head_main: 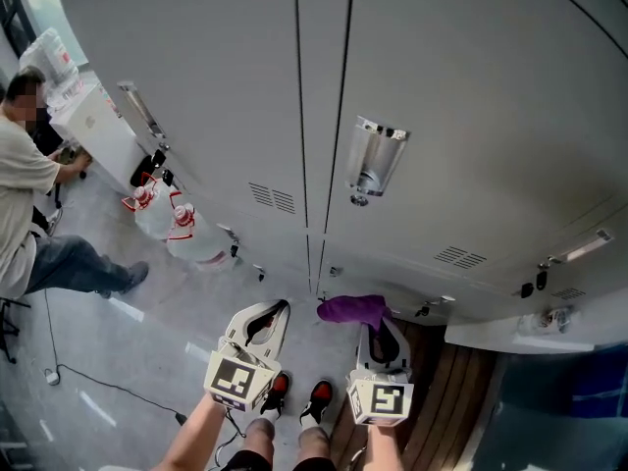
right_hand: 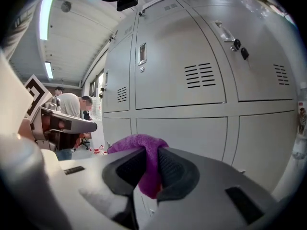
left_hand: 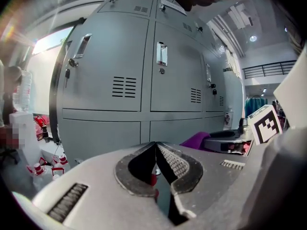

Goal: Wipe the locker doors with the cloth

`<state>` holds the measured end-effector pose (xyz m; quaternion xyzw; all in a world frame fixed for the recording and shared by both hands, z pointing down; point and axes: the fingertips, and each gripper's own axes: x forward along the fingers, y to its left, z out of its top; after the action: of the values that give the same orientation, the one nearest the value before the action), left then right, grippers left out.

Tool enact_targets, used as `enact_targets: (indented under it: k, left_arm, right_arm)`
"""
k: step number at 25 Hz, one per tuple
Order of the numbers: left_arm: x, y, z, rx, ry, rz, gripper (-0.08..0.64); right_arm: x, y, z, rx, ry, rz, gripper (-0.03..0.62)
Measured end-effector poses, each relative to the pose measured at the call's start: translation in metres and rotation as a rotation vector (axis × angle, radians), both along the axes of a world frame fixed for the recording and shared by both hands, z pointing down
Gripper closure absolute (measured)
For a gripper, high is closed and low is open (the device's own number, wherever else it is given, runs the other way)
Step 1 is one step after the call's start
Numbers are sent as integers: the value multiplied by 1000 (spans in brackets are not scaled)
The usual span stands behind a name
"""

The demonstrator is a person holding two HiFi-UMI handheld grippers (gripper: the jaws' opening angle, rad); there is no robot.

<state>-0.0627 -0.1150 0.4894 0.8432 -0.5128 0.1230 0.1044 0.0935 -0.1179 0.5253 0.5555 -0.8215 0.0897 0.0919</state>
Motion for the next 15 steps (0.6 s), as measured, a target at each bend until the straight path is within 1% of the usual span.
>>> enact_targets:
  k: [8,15]
  left_arm:
    - [-40,-13,27,-9,-6,-71,537]
    - [-62,-26,53,-23,-6,-114,537]
  right_arm:
    - [-52,-38,26,0,5,-88,528]
    - [-77,-71,50,-15,8,-115,528]
